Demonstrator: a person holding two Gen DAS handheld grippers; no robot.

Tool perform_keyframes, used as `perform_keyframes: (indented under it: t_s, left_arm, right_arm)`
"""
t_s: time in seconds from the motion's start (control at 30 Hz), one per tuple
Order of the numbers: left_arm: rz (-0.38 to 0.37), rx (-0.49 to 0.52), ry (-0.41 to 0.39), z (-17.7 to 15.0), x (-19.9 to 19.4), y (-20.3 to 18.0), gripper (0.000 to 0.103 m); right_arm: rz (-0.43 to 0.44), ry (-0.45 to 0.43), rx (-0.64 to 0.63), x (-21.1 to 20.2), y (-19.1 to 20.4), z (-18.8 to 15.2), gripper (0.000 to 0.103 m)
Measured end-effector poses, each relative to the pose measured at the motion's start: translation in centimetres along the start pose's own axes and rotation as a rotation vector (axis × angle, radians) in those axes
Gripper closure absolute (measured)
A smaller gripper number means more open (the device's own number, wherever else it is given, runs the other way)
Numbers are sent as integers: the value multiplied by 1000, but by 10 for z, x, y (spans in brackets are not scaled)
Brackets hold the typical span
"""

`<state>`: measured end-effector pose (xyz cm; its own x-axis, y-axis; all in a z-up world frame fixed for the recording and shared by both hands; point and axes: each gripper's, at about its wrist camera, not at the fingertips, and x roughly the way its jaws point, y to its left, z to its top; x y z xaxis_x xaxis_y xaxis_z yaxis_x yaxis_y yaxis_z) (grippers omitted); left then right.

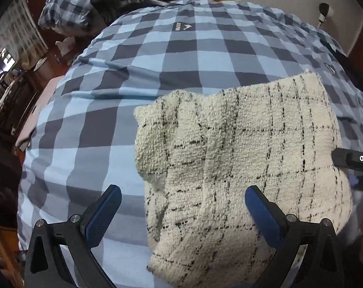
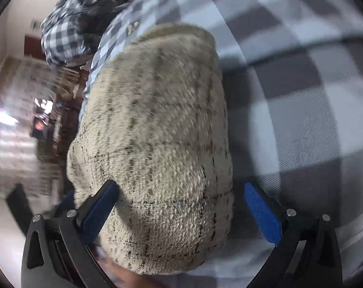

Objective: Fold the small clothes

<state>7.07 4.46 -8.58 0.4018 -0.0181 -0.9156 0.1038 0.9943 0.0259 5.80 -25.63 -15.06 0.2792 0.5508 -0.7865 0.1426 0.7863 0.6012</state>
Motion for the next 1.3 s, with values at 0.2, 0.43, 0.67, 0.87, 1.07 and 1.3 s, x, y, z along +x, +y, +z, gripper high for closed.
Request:
perform_keyframes:
  t_s: [0.2, 0.43, 0.67, 0.87, 1.07, 1.3]
  left_arm:
    - [-129, -65, 66, 0, 13, 12, 0]
    - [-598, -498, 326, -17, 89, 65, 0]
    - [-739, -635, 398, -30, 113, 69, 0]
    - [-716, -485, 291, -16, 83, 52, 46]
    - [-561, -291, 120, -9, 31, 15, 62]
    - [-660, -280, 42, 9, -6, -6, 63]
  right_arm:
    - [47, 50, 51, -4, -6, -6, 1]
    - [127, 119, 96, 10, -20, 7, 1]
    - [173, 139, 96, 21, -32, 12, 1]
    - [183, 146, 39, 12, -41, 9, 4]
    - [143, 16, -156, -22, -9, -6, 32]
    - [188, -22, -206, -81, -6, -8, 35]
